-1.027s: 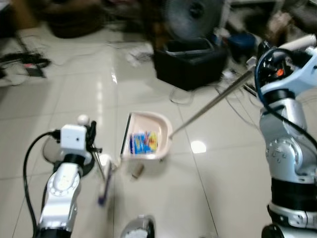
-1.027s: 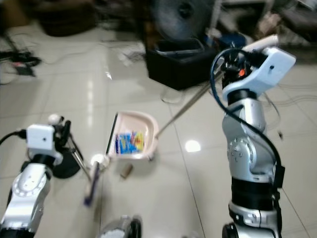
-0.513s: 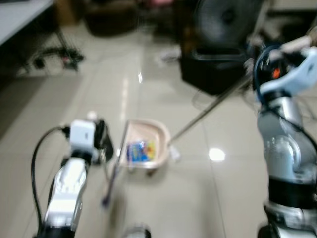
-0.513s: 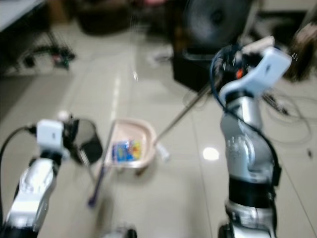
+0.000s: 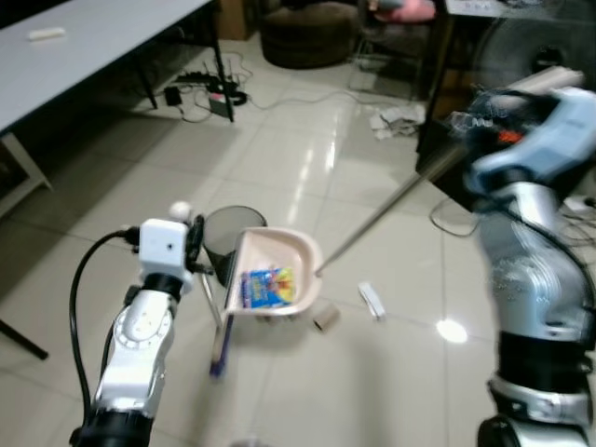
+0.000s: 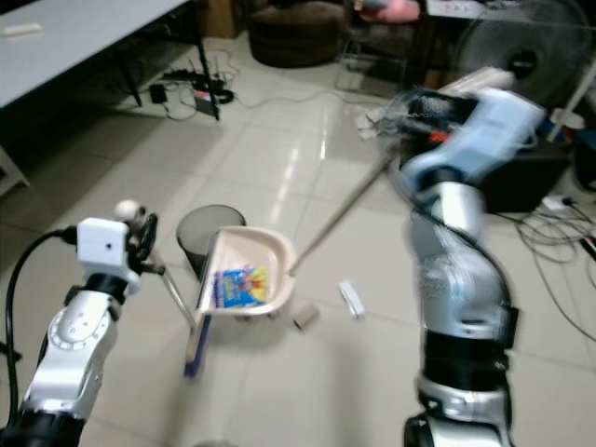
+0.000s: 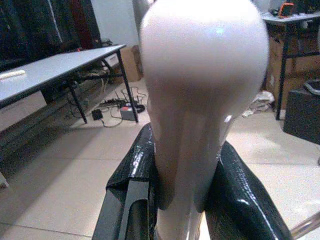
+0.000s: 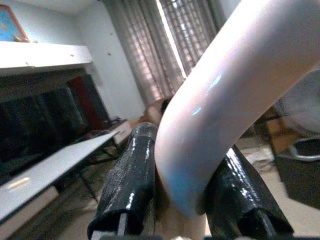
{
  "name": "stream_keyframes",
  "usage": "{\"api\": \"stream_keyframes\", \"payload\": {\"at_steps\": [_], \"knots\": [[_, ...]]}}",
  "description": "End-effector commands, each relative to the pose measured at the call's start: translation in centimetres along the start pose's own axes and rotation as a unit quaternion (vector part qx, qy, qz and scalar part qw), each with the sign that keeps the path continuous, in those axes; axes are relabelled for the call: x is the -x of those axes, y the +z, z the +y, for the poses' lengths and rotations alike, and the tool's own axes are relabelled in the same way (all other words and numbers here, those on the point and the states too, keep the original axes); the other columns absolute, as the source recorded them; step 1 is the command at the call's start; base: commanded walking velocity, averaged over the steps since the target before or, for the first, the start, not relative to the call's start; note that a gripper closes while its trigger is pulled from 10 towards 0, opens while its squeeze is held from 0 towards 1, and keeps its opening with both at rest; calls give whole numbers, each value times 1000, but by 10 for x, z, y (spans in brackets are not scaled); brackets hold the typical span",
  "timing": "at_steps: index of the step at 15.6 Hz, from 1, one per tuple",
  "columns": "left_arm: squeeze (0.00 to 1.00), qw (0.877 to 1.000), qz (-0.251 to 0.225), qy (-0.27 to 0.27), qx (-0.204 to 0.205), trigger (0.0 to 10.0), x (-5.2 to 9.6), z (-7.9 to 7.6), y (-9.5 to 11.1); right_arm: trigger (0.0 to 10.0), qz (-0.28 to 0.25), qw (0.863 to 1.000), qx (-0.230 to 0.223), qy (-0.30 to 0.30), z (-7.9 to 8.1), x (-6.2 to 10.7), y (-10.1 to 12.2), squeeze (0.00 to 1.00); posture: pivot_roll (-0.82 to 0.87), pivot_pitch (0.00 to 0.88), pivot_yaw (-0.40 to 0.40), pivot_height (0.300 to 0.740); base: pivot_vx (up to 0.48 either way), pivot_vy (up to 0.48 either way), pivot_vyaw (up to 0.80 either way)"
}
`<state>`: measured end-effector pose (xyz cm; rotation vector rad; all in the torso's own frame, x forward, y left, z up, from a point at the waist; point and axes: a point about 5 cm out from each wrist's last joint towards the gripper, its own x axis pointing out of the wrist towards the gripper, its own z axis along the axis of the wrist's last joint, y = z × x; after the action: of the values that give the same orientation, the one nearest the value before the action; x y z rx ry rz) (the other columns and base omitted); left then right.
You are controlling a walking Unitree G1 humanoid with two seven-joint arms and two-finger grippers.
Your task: Sweep floor
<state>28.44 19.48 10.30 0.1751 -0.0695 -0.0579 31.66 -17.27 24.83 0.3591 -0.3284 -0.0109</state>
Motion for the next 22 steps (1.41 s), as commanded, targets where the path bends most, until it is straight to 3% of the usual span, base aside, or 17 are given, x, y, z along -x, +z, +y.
{"api": "stream_keyframes", "payload": {"at_steps": [1,10,15,22], "knots": [[0,1000,-26,-1,-12,10000,-7,-1,13,10000,-36,999,-9,-7,-3,-2,16,0,-22,0,71,740,409,0,0],[0,1000,-10,21,-17,10000,4,12,7,10000,-33,999,-15,-9,-4,-10,13,0,2,0,61,740,406,0,0],[0,1000,-4,19,-16,10000,6,9,5,10000,-39,999,-14,3,1,-9,12,0,-4,0,63,740,407,0,0],[0,1000,0,7,-14,10000,5,4,4,10000,-40,999,-18,-17,-5,-6,10,0,-1,0,69,740,407,0,0]]}}
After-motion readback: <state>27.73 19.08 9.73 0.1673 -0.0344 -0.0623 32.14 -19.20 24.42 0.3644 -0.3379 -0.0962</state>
